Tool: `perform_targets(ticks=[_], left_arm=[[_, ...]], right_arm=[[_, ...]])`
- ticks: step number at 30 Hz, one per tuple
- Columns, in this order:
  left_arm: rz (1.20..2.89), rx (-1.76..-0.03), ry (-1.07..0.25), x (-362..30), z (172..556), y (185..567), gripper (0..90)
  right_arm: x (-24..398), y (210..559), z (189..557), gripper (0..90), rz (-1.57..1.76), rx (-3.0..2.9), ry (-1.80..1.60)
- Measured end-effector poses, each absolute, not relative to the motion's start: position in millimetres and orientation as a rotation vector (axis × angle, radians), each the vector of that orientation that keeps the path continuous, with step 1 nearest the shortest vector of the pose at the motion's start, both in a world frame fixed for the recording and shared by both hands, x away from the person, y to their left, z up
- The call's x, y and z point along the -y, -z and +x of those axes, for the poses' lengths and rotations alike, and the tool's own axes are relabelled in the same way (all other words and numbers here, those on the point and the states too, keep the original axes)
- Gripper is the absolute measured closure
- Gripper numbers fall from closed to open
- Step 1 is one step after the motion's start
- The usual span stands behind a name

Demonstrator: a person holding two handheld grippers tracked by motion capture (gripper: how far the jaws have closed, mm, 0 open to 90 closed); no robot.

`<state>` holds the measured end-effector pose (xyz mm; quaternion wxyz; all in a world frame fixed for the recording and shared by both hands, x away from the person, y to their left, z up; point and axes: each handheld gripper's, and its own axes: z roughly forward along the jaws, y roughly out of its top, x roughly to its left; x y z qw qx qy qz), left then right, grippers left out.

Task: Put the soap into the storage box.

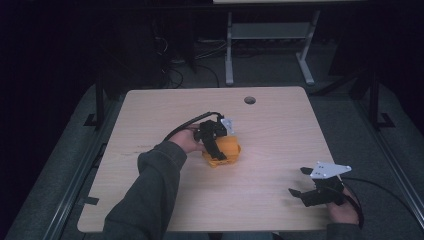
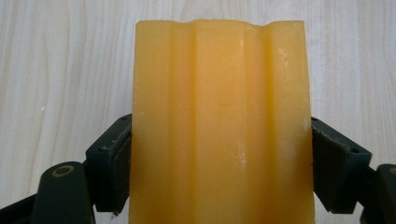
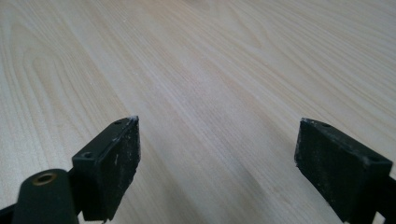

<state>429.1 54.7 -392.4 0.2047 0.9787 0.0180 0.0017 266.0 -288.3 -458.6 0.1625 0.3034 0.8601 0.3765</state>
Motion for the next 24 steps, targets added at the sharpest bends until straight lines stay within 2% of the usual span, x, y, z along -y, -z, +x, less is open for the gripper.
perform_targets(ticks=[24], left_arm=[[2.738, -0.053, -0.026, -54.9, 427.0, 391.5, 19.8]], right_arm=[[287.1, 459.2, 265.6, 13.7, 0.882, -2.456, -1.086]])
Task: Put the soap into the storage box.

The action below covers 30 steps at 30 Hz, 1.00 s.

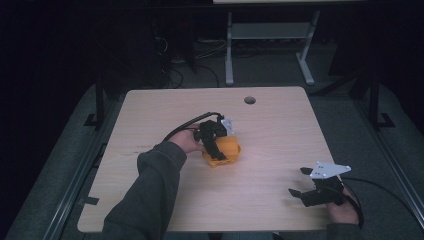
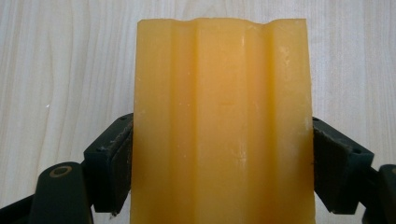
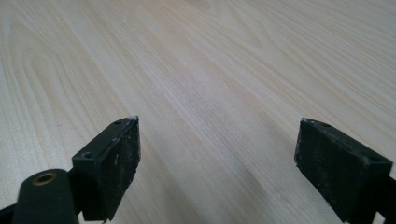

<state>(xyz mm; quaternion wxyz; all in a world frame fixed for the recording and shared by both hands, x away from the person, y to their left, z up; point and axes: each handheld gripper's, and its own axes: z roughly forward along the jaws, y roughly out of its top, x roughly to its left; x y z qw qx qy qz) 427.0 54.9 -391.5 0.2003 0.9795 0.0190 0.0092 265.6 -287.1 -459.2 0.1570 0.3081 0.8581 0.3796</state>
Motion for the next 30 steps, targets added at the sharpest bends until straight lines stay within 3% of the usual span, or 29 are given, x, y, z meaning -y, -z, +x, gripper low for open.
perform_targets(ticks=[30], left_arm=[[2.69, -0.068, -0.067, -68, 424, 376, 18.9]], right_arm=[[288, 459, 267, 13.7, 0.88, -2.45, -1.084]])
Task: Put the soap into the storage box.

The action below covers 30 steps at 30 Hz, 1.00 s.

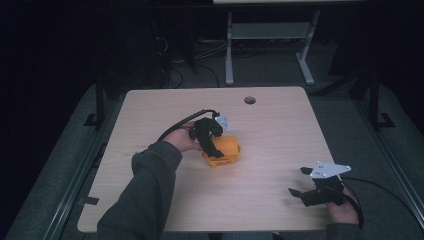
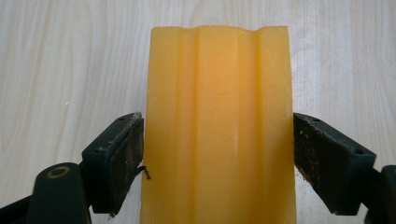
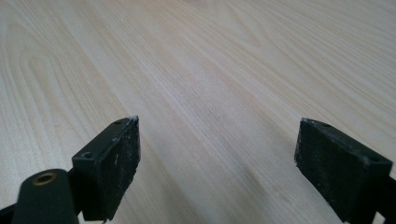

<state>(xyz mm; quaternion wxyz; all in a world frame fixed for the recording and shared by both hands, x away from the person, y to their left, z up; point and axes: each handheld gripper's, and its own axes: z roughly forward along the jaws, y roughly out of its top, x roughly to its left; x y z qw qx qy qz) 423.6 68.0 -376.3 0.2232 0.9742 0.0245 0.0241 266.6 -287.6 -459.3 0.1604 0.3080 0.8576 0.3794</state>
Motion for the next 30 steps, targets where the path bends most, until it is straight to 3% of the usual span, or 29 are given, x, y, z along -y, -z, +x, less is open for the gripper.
perform_targets(ticks=[30], left_arm=[[2.617, -0.073, -0.135, -91, 403, 349, 18.7]], right_arm=[[292, 458, 266, 13.7, 0.899, -2.421, -1.08]])
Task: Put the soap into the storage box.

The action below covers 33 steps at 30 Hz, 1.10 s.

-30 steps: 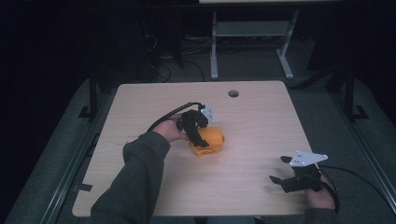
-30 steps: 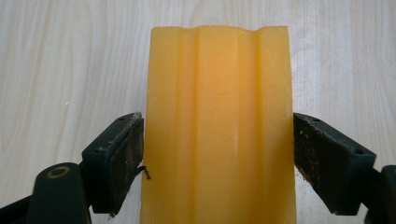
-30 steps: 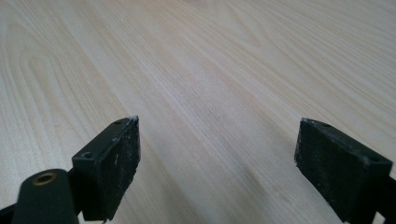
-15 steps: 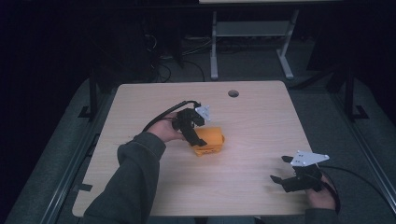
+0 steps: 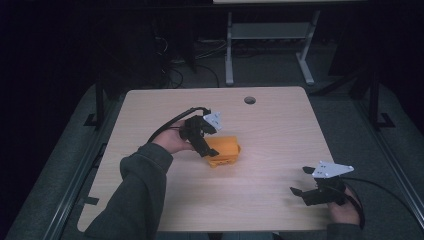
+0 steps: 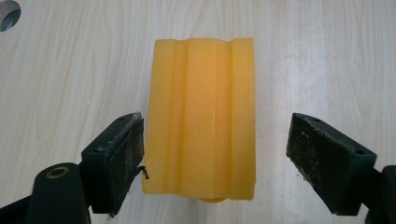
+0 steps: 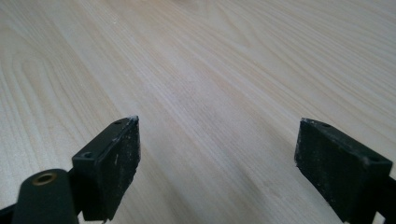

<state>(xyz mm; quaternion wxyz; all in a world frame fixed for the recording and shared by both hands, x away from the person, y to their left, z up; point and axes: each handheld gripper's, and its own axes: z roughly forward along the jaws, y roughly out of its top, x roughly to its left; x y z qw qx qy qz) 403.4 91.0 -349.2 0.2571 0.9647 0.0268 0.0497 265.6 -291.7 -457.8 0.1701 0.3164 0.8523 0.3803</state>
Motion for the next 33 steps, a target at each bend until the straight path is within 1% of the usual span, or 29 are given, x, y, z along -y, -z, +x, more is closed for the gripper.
perform_targets(ticks=[14, 33], left_arm=[[2.604, -0.094, -0.156, -103, 394, 346, 19.1], [2.562, -0.133, -0.162, -130, 381, 350, 19.3]], right_arm=[[292, 457, 265, 13.7, 0.902, -2.416, -1.074], [292, 456, 264, 13.7, 0.91, -2.407, -1.061]])
